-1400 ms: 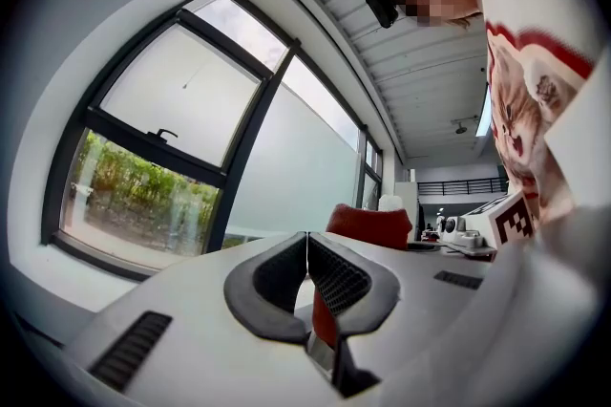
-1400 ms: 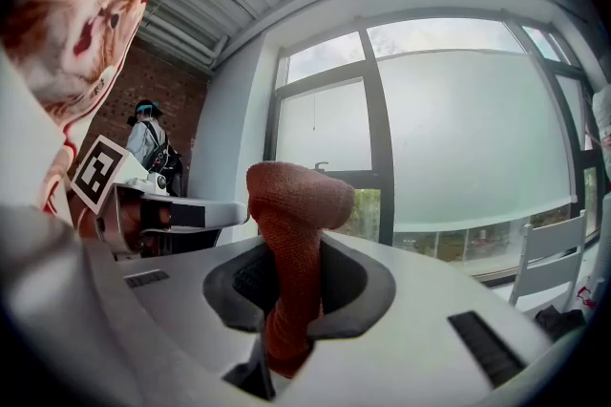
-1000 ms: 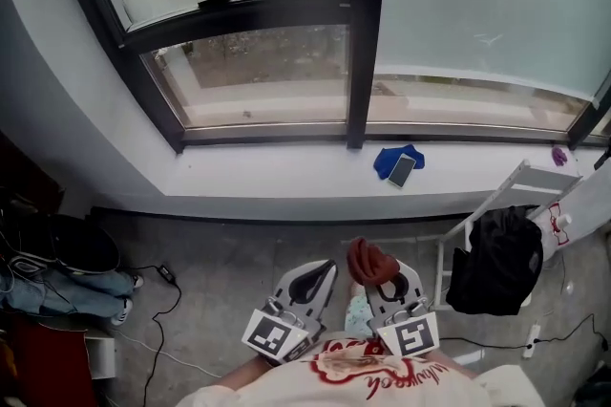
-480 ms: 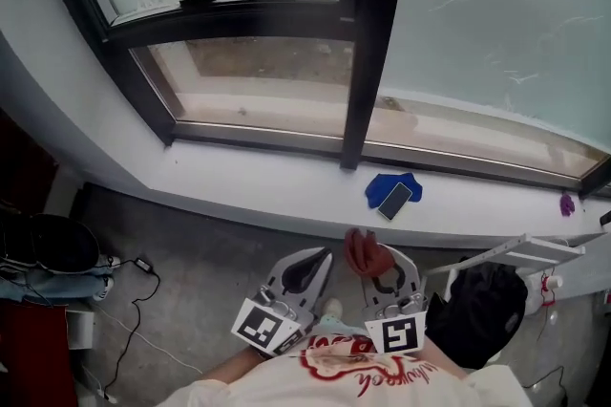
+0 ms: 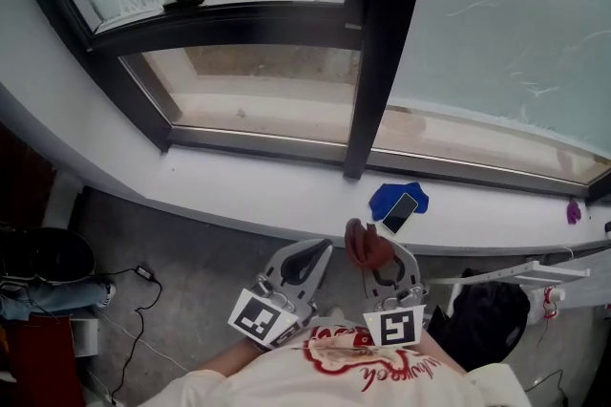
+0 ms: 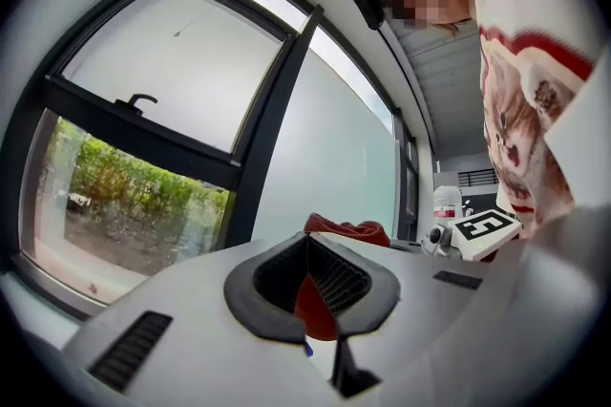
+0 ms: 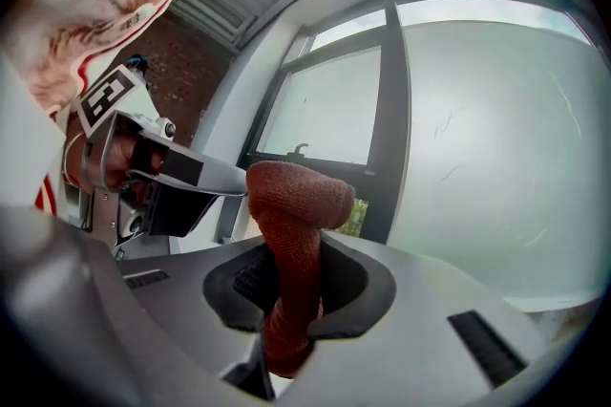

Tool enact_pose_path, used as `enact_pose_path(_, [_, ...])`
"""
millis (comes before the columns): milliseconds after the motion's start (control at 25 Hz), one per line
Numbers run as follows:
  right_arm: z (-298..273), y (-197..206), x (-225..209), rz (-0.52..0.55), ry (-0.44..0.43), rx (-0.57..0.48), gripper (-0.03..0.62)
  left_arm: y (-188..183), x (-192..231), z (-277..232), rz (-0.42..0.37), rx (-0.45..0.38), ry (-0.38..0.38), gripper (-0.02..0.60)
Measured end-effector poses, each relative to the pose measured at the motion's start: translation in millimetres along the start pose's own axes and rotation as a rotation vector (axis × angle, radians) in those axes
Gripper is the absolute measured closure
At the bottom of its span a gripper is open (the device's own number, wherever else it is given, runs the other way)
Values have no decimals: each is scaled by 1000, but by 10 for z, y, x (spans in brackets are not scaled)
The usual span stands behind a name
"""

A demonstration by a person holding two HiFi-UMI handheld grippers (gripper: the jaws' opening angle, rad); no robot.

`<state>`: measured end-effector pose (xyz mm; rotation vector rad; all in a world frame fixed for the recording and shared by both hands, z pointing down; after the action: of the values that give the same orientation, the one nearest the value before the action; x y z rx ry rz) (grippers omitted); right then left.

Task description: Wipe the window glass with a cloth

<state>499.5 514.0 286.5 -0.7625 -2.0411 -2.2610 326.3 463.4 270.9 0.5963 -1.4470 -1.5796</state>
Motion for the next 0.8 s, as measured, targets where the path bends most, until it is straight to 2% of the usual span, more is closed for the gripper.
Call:
enact_pose_path(120, [-345,27,-149,64,32,19,520,-37,325,-324,12,-16,47,560])
enact_pose_path(320, [-1179,41,-445,316,88,7,520,-277,938,-774,-32,-54,140,560])
enact_pose_path(640, [-2469,122,-533,604,103,63,520,-470,1864,-925,-23,-31,156,560])
enact_pose_path(800, [-2960,147,-566,737,98,114,520,-467,2102,-985,8,-50,140,560])
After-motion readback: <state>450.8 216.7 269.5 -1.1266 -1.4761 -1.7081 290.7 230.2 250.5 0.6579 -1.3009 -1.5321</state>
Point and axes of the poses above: the fingertips, and each gripper's own axes: z backward along the fingers, x to its left, y out of its underside, the point moved 10 cm from there along z, backward along the fingers, and after that the axes turned 8 degrees about -x, right-handed, at the moved point
